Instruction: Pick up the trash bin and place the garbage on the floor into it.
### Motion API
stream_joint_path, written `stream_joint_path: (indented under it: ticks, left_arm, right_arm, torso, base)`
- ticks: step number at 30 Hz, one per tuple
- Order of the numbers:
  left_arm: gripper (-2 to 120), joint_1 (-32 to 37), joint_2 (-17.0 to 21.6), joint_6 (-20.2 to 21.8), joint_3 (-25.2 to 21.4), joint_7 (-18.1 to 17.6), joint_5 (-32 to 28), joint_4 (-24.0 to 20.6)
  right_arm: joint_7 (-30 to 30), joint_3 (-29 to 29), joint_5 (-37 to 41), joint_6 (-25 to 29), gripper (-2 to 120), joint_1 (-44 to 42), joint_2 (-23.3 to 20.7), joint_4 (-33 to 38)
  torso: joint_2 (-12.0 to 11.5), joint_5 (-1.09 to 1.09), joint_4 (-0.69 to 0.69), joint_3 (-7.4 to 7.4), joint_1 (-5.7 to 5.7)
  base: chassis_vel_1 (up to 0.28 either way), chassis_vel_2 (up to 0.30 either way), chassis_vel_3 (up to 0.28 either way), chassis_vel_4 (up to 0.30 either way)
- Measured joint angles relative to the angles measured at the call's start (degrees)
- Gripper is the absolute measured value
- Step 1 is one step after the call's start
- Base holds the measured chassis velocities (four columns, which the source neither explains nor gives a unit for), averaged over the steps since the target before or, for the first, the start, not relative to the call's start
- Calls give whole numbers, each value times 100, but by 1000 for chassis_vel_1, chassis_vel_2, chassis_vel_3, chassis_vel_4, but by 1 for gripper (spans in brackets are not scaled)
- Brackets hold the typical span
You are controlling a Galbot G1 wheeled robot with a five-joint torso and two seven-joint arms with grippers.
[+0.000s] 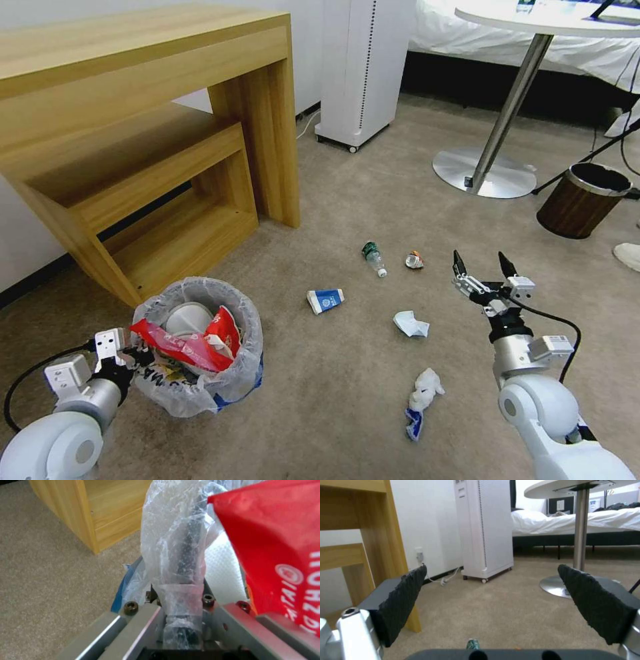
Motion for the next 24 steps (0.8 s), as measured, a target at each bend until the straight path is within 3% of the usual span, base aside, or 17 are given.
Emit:
stream_joint_path:
  ticks: [8,11,12,15,16,19,24]
  left_arm:
    - [1,-3,-22,-6,25,0,17,1]
    - [1,-3,-39,-10,44,-4,36,-8]
    - [1,-3,-39,-10,44,-4,36,-8]
    - [1,2,-59,-12,46,-7,54,-27]
    - [1,2,-59,-12,46,-7,54,-27]
    - [1,2,-86,-13,57,-13,73,-36]
    - [1,-15,-123,-14,59,-19,88,-32]
  right_arm:
    - [124,-42,48,-41,100,-18,-106,-7]
    - [777,-170,484,-784,100,-120,-300,103]
    - [777,-170,484,-784,100,-120,-300,103]
    - [1699,-377,1644,-2044,100,-198,-546,209]
    - [1699,-377,1644,-2044,100,-198,-546,209]
    - [2403,-605,2452,-2834,100,-192,-650,197]
    - [2945,-841,2991,-3392,100,-150,-701,140]
  torso:
    - [-1,1,0,1,1]
    - [0,0,0,1,1]
    - [0,0,0,1,1]
    - [0,1,0,0,0]
    - [0,1,0,0,0]
    - [0,1,0,1,0]
    - [0,0,0,0,0]
  base:
    - [-38,35,45,-41]
    - [-31,39,41,-30]
    - [0,0,0,0]
    - [0,0,0,0]
    - [0,0,0,0]
    - [0,0,0,0]
    - [0,0,0,0]
